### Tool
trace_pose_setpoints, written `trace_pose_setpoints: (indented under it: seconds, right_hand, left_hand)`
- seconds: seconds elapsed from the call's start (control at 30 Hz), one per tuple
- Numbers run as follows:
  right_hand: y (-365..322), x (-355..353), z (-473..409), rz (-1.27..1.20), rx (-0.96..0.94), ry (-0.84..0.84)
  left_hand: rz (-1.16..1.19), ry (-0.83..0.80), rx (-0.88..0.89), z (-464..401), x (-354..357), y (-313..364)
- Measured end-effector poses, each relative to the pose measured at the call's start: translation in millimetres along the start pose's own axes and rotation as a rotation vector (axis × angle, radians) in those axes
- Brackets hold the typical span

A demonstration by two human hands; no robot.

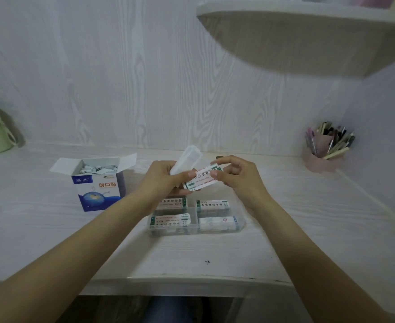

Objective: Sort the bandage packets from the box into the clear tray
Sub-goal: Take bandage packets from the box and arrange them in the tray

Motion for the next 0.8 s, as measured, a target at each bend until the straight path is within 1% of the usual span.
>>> trace_pose_setpoints:
  seconds: [0.2, 0.3, 0.43, 0.6, 0.7, 0.8]
  right_hand:
    - [6.0, -4.3, 3.0, 0.127, 0.090, -0.098]
    - [8.7, -9.6, 3.4, 0.125, 0.096, -0.079]
    - [12.3, -17.1, 2.8, 0.155, 0.068, -0.005]
    - [27.3, -21.4, -1.6, 0.319, 0.049, 0.062]
    - [35.4, -21.1, -2.4, 0.431, 0.083, 0.051]
    - [38.2, -16.7, -2.8, 0.568, 0.080, -0.007]
  left_hand:
    - [-0.137, 0.031, 0.046, -3.4, 2.6, -0.9]
    - [-0.171, 0.023, 0.066, -5.1, 7.3, -2.7]
    - [-0.132, 0.031, 0.042, -6.8, 9.8, -5.9]
    - [-0.049, 0.056, 0.026, -8.9, 2.9, -11.8]
    - [-0.031, 0.077, 0.020, -9.1, -2.4, -11.5]
    - [-0.018, 0.082, 0.008, -9.1, -3.4, -13.4]
Point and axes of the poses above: each hand's wrist, its own z-axis away from the middle knuckle, its own x-axis out of the palm, y = z × x, the point moved 3 cm from there along -z, towards the middle knuckle, and after that the axes turned 9 degrees about -z, right-handed, at the moved point
